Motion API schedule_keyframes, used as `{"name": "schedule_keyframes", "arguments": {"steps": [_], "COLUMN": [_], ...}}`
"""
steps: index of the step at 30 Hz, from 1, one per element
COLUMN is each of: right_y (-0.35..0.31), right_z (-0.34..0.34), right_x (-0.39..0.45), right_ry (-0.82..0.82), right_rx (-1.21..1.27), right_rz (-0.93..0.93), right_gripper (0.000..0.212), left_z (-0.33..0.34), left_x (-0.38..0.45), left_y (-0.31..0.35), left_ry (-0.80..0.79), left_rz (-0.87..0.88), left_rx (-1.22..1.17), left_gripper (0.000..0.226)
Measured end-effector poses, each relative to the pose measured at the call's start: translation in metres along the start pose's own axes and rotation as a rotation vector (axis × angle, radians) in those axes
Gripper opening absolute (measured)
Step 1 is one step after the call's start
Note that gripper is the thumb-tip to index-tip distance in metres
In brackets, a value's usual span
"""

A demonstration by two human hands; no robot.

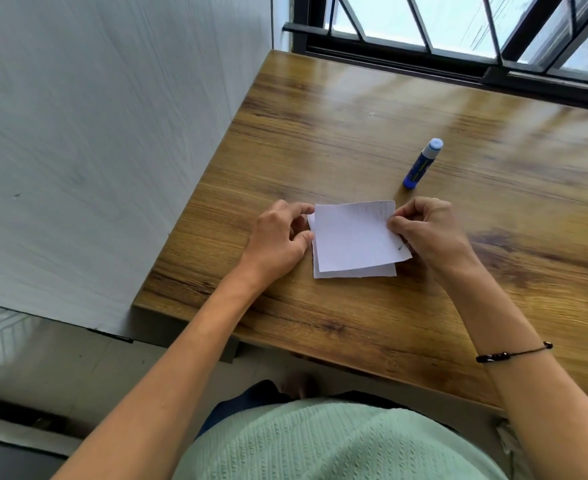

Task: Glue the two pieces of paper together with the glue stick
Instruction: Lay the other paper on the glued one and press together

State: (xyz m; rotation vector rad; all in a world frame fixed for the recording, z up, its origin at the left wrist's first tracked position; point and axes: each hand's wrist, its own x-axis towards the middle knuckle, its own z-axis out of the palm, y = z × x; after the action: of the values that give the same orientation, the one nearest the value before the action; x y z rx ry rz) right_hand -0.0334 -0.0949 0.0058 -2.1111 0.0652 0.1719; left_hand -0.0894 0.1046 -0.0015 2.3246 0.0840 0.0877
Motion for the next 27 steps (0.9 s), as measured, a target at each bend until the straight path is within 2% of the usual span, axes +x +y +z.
{"name": "schedule_keyframes", "arguments": {"steps": [6, 16, 27], "right_y": [0.0011, 0.0002, 0.0012], "right_z": [0.0036, 0.0053, 0.0076], "right_x": [-0.0001, 0.0028, 0.0038], "right_ry": [0.006, -0.022, -0.010], "right_rx": [0.017, -0.003, -0.063], "right_rz": [0.014, 0.031, 0.017], "right_gripper": [0.017, 0.014, 0.014], "left_z": [0.0019, 0.0038, 0.0046], "left_x": [-0.0016, 0.0000, 0.0024], "left_y": [0.0020, 0.0001, -0.0010], "left_ry": [0.045, 0.023, -0.028], "left_rz": [-0.021, 0.003, 0.015], "left_rx": [-0.045, 0.040, 0.125], "left_gripper": [0.042, 0.039, 0.046]}}
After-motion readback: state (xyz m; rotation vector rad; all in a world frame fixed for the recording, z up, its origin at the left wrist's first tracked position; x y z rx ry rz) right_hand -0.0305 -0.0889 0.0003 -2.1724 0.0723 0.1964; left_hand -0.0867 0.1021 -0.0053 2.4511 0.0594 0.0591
